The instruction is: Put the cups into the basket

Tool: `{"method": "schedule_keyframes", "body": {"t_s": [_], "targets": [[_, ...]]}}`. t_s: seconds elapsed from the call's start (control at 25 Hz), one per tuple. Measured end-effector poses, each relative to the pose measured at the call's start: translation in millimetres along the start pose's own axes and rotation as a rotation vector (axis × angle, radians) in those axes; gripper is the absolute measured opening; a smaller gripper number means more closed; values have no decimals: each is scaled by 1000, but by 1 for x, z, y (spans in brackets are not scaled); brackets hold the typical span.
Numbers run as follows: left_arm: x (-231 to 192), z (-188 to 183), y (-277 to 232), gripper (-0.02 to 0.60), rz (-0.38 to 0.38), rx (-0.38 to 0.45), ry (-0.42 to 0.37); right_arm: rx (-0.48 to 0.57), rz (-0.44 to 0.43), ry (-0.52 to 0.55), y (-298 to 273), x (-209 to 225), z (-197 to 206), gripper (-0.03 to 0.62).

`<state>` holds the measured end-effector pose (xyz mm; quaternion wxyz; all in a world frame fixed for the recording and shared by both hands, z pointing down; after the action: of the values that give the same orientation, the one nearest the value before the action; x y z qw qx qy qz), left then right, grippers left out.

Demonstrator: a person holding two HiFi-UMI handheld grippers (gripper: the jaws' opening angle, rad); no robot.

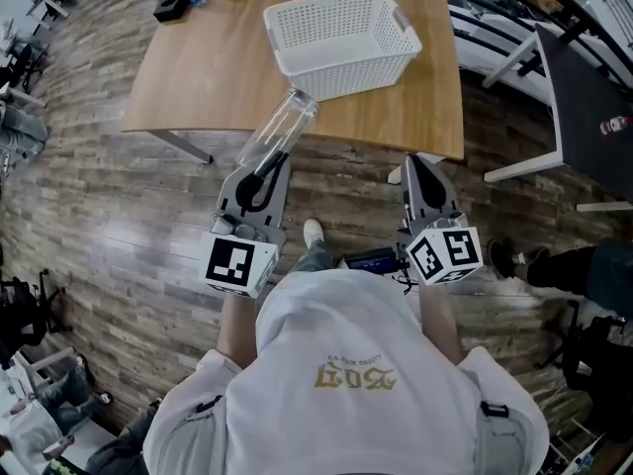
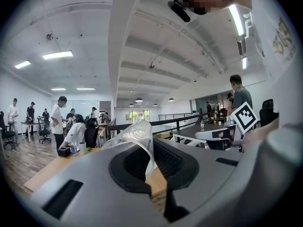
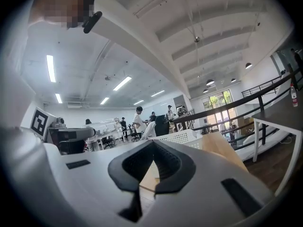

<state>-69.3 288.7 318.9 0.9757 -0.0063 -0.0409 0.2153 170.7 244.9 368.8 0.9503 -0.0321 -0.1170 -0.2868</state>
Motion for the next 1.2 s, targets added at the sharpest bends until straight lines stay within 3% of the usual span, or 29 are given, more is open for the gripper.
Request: {"method": "schedule_keyframes", "body": {"t_s": [0.32, 0.56, 1.2], "targets": [[-60, -5, -39, 24, 40, 24, 7, 3, 27, 7, -67, -8, -3, 11], [-92, 5, -58, 24, 83, -5, 28, -15, 41, 3, -102, -19, 8, 11], [-129, 8, -122, 24, 99, 7, 43, -13, 46, 3, -164, 16, -1, 11]]}}
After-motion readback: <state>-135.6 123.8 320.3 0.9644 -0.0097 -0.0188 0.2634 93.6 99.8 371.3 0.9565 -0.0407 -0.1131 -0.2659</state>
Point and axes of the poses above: the fingertips, and each gripper's own axes: y backward along the fingers, x to its right, z out of its underside, the point moved 5 cm from there along y, backward along the fingers, and after that the axes turned 4 degrees about x, right-handed, at the moved point
